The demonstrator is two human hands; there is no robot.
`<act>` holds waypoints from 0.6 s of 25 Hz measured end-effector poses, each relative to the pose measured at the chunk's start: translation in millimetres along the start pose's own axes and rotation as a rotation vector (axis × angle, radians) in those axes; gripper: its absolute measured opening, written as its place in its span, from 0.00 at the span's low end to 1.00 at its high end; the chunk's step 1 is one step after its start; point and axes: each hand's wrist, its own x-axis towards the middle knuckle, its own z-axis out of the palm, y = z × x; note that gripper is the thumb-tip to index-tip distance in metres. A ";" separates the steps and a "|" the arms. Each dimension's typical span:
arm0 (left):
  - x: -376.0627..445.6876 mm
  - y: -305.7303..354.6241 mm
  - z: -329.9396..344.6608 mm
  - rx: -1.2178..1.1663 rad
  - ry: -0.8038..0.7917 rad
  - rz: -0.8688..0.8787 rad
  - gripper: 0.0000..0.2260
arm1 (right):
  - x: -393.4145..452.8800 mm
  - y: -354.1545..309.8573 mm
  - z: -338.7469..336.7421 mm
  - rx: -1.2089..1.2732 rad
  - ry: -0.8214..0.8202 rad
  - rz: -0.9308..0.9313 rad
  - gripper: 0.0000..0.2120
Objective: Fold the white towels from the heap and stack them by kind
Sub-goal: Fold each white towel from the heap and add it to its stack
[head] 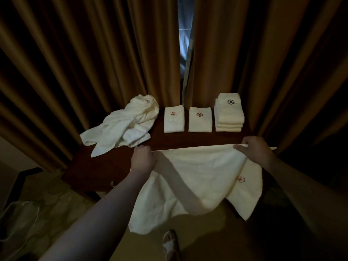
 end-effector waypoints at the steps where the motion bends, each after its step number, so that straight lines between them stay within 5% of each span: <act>1: 10.4 0.2 6.5 0.000 -0.014 0.002 0.09 | 7.5 2.0 5.6 0.001 0.006 0.023 0.18; 15: 213.6 -11.7 120.3 -0.101 -0.208 0.043 0.08 | 172.0 11.3 89.8 -0.106 -0.049 0.149 0.15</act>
